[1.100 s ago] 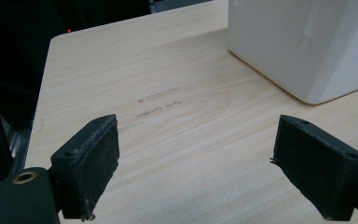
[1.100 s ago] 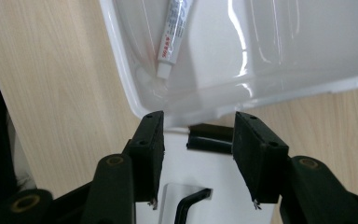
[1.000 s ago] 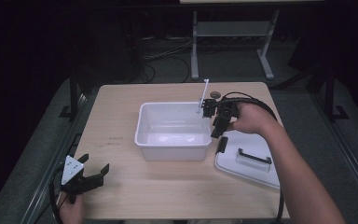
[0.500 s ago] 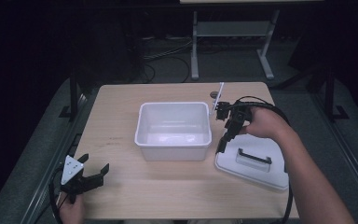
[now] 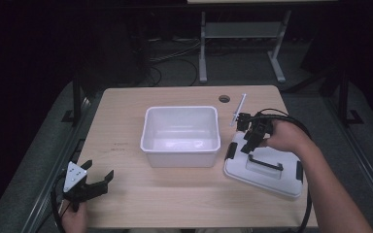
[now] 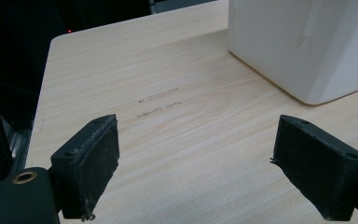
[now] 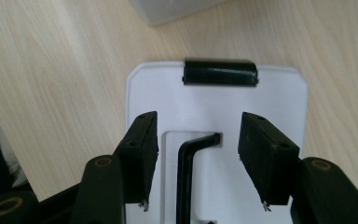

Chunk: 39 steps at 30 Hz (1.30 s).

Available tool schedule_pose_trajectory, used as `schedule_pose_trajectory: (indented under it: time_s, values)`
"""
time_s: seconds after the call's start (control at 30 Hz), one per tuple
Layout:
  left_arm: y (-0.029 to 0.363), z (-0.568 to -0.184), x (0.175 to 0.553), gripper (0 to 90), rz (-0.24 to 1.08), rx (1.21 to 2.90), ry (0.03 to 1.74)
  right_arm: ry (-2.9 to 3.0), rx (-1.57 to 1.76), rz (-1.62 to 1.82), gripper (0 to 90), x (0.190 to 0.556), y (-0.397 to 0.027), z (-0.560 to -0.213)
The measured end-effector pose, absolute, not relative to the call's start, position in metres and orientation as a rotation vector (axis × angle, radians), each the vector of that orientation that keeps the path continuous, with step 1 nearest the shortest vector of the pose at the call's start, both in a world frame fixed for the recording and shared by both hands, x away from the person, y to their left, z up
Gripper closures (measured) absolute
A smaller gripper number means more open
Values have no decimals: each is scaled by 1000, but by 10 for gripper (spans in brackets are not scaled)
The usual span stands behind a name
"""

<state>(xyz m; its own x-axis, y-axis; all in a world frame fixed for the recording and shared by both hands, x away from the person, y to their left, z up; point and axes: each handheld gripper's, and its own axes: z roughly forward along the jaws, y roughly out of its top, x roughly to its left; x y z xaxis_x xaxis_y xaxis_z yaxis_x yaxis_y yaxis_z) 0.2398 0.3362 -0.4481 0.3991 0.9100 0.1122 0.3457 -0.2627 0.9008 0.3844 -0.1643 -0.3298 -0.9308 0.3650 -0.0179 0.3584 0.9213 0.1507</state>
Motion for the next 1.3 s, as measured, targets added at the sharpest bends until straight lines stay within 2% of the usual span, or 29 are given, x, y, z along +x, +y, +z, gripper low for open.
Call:
schedule_pose_trajectory:
  time_s: [0.93,1.3]
  values:
    - [337,-448,240,138,835,1804,1092,3035,677,245,481,364,-213,-374]
    - [337,-448,239,138,835,1804,1092,3045,677,230,541,358,-222,-394]
